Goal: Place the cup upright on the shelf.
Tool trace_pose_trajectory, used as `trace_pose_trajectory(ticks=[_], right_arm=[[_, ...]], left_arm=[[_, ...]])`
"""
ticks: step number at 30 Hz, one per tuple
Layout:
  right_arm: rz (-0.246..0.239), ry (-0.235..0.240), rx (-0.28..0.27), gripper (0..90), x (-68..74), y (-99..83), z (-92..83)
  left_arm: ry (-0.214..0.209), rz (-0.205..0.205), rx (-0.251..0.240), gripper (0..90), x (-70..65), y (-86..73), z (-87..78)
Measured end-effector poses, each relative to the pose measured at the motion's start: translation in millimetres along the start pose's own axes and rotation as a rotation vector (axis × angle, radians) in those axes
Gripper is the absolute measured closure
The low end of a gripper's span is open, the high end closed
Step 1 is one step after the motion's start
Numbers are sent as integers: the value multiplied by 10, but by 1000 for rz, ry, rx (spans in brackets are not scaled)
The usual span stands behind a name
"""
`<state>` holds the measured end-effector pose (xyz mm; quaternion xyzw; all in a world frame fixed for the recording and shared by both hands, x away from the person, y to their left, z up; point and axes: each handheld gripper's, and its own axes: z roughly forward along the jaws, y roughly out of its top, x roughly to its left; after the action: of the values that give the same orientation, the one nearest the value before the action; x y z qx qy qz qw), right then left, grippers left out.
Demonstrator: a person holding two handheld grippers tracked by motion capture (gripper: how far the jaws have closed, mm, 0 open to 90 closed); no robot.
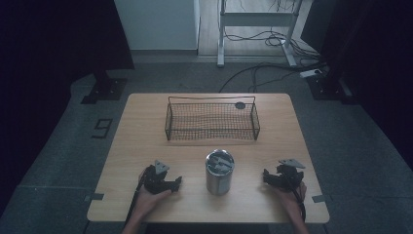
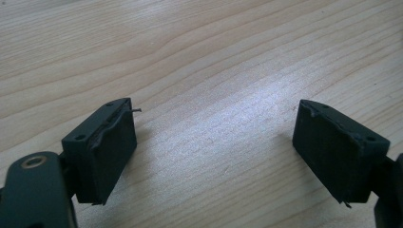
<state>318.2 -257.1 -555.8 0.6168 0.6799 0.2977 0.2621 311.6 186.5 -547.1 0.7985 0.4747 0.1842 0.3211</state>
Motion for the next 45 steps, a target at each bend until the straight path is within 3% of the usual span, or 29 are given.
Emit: trace_pose_trajectory(ticks=[15, 24, 32, 38, 45], right_arm=[[-9, 11, 4, 52, -18, 4, 5], [-10, 13, 5, 50, -20, 6, 7], [-10, 12, 5, 50, -21, 6, 8], [-10, 12, 5, 50, -21, 6, 8], [-5, 7, 5, 47, -23, 6, 8]], left_arm=[[-10, -14, -7, 151, 20, -8, -37], [-32, -70, -72, 152, 78, 6, -140], [-53, -45, -103, 151, 20, 51, -250], [-90, -75, -147, 149, 8, 99, -359], [-111, -71, -191, 146, -9, 128, -476]])
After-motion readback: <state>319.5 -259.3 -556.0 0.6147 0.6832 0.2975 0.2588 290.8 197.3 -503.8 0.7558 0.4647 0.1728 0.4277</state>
